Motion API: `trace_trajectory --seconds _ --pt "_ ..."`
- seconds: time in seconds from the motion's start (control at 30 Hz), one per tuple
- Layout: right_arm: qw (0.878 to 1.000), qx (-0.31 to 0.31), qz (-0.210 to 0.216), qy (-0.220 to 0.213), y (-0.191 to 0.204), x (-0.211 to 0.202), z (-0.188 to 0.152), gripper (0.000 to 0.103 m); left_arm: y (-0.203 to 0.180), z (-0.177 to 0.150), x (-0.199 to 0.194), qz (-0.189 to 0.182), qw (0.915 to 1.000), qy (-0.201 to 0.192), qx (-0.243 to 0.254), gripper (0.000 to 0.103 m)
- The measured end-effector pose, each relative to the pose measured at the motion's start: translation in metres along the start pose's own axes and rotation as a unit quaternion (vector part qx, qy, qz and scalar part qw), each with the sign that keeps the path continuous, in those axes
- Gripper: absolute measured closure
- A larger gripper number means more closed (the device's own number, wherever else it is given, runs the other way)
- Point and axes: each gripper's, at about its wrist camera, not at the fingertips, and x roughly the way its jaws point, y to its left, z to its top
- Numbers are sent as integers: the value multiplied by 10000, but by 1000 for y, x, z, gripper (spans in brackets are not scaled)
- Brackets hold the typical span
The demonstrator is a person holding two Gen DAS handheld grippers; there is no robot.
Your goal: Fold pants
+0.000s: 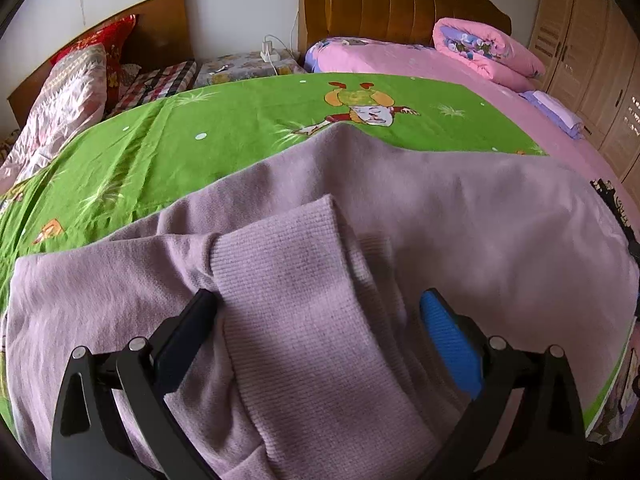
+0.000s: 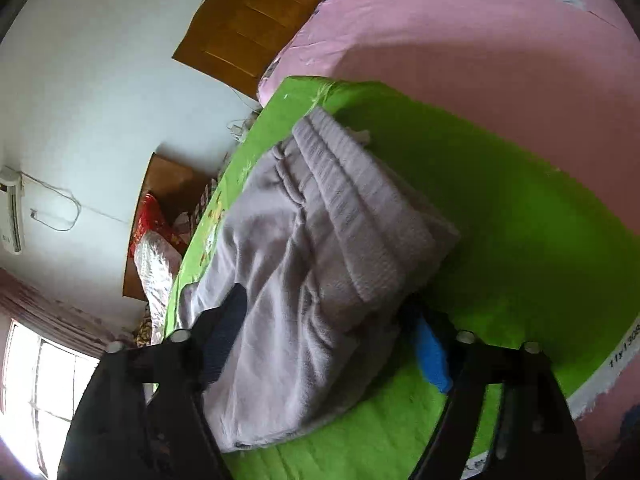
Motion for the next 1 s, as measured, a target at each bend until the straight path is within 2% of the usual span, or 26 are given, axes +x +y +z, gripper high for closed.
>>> trace_trajectory --seconds 0.1,0.2,0.27,0.3,0.33,0.37,0.4,0.47,0.5,0.53,0.57,0.6,0.67,0.7,0.73,0.77,0.87,1.0 --pt "9999 -105 -1 -46 -4 -4 -2 58 -2 1 1 3 10000 8 -2 2" --pt "9975 -434 185 -520 10 -21 -7 67 1 4 -6 -210 9997 26 -116 2" --pt "9907 -1061 5 -851 38 -32 -13 68 11 12 -21 -657 9967 -25 -473 2" --pt "9792 -1707 -206 -1078 69 -38 -21 69 16 18 -30 -861 9938 -75 -693 2" --pt "9674 -2209 -237 -1213 95 -41 -28 69 22 28 -40 -1295 9869 -144 -954 2" --pt "9514 -2773 -293 -1303 122 -41 -39 69 26 36 -45 -1739 9782 -158 -1127 2" --pt "9313 -3363 -388 -1347 149 -38 -52 69 29 44 -48 -2225 9659 -136 -1315 2" --pt "8893 -4331 -580 -1348 190 -28 -80 69 30 65 -43 -3319 9279 152 -1691 2" --pt "8536 -5001 -698 -1283 214 -16 -104 69 28 72 -36 -3756 9099 357 -1724 2" --pt "8271 -5437 -768 -1198 228 -5 -122 69 24 76 -28 -4146 8916 565 -1730 2" --pt "7897 -5988 -862 -1014 242 13 -148 69 22 78 -19 -4458 8742 773 -1761 2" --pt "7651 -6308 -944 -882 248 27 -163 69 20 78 -9 -4617 8615 968 -1877 2" --pt "7010 -7006 -1161 -651 251 52 -205 69 27 66 7 -4690 8435 1228 -2314 2" --pt "6720 -7290 -1198 -499 248 65 -224 69 30 60 9 -4746 8379 1239 -2395 2" --pt "6672 -7346 -1167 -401 247 70 -229 69 34 49 10 -4731 8362 1239 -2482 2" --pt "6658 -7375 -1100 -276 244 75 -235 69 38 42 10 -4665 8382 1232 -2541 2" --pt "6546 -7476 -1079 -317 242 78 -242 69 42 27 16 -4535 8403 1339 -2652 2" --pt "6614 -7424 -981 -427 242 66 -238 69 26 35 20 -4240 8646 1543 -2210 2"
